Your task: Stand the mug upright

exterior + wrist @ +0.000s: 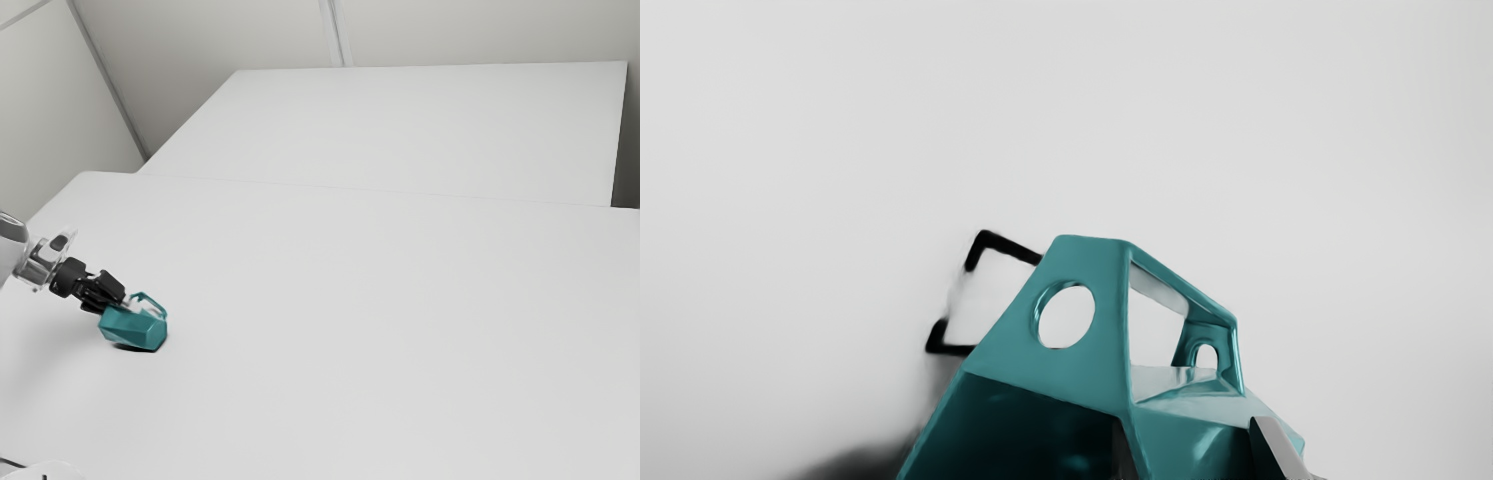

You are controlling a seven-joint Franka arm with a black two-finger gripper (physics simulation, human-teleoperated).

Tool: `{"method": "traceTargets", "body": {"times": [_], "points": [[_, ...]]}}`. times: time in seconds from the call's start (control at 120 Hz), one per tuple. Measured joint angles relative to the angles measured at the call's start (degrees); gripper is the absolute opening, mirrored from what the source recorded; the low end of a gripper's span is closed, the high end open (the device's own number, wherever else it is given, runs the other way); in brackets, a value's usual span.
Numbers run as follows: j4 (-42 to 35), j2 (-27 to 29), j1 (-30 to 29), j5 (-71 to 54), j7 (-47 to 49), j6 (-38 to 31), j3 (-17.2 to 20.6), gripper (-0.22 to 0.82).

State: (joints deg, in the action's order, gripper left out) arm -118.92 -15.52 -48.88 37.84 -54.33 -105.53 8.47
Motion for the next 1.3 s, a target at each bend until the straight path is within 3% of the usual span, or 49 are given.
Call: {"method": "traceTargets", "body": {"times": [0.192,0.433,0.8,1.133,1.3], "points": [[0.03,0.45,0.25,0.34,-0.61,-0.16,0.02,-0.09],[-0.01,3.14,0.70,1.13,-1.08,-0.01,0.35,-0.14],[0.35,8.27,1.14,-0.14,-0.44,-0.02,5.43,-0.18],[12.59,7.57,8.52,-18.43,6.42,-1.29,13.60,-0.18],[13.20,3.08,13.35,-32.69,11.58,-9.31,14.02,-0.18]]}}
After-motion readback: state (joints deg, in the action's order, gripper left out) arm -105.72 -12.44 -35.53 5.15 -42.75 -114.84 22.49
